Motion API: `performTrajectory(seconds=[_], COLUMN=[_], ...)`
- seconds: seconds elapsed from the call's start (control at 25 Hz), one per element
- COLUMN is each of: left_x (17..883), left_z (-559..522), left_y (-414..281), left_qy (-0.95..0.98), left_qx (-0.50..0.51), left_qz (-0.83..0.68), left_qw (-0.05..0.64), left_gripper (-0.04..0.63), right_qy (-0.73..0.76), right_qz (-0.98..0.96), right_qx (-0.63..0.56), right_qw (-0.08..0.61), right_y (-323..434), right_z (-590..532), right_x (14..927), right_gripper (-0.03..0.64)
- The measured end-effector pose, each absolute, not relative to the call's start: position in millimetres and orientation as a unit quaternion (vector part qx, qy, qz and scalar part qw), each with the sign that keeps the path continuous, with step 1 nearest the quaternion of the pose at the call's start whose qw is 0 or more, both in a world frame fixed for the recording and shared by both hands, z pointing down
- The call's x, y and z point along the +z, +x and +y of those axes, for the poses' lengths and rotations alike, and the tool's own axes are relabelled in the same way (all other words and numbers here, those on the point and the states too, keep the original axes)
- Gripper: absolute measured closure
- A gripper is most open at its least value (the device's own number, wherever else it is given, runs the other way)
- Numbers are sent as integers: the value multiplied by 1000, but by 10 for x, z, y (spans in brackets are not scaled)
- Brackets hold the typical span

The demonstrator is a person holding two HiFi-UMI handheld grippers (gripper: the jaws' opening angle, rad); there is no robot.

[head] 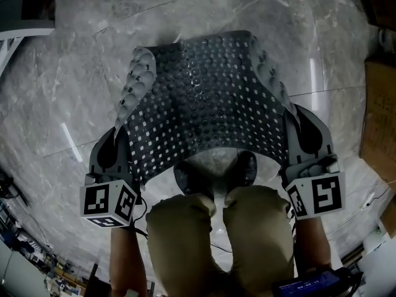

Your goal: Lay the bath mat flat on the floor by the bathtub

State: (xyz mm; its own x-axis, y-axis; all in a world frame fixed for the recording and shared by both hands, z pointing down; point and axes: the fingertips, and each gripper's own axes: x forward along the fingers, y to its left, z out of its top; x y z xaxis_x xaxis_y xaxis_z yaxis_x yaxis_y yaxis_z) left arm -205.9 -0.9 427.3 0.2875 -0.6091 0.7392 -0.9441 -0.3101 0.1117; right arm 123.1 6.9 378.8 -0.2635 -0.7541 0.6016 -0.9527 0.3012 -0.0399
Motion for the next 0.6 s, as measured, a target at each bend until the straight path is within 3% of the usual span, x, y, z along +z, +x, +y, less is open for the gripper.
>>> performTrajectory(seconds=[0.6], left_x=[4743], left_z=[-53], left_y=[-2134], left_qy=[757], left_qx=[297], left_qz=[-514], left_qw=[273], left_gripper=[561], right_qy=[553], right_qz=[-770], right_qx=[199], right_qw=[247], right_y=[1254], right_z=[92], right_x=[4261], right_gripper=[589])
